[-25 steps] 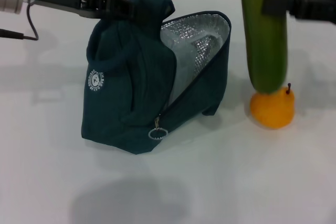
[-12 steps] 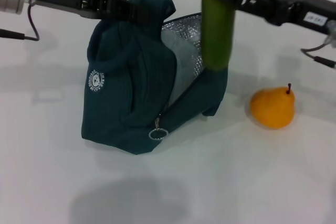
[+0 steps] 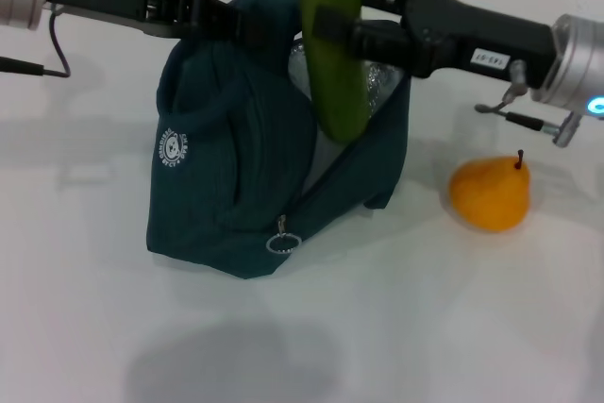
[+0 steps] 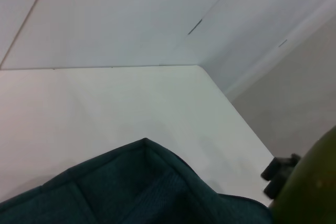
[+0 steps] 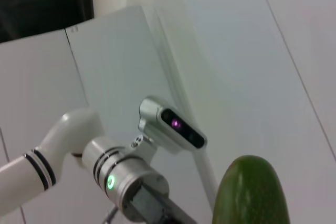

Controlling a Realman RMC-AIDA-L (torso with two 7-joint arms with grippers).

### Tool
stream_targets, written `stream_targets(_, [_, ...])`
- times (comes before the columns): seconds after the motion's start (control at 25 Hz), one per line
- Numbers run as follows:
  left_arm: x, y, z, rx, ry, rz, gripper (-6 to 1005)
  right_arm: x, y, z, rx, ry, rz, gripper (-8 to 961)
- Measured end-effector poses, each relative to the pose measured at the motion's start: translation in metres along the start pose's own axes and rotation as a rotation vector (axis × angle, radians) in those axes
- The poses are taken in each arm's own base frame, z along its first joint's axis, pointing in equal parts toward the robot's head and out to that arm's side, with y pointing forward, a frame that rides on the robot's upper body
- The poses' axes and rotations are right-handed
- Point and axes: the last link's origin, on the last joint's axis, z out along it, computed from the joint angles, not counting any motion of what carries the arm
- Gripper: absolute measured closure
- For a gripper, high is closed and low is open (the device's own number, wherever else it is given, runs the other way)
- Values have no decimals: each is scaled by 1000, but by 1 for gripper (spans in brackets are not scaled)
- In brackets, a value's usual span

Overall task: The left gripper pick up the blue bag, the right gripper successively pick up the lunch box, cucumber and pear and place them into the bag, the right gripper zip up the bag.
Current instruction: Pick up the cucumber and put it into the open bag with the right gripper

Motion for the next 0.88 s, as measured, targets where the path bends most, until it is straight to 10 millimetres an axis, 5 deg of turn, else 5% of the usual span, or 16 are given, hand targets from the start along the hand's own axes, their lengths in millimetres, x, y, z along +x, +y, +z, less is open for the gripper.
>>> stream_targets(0.88, [-1,0,0,-1,1,7,955,17,5,-1,19,23,-116,314])
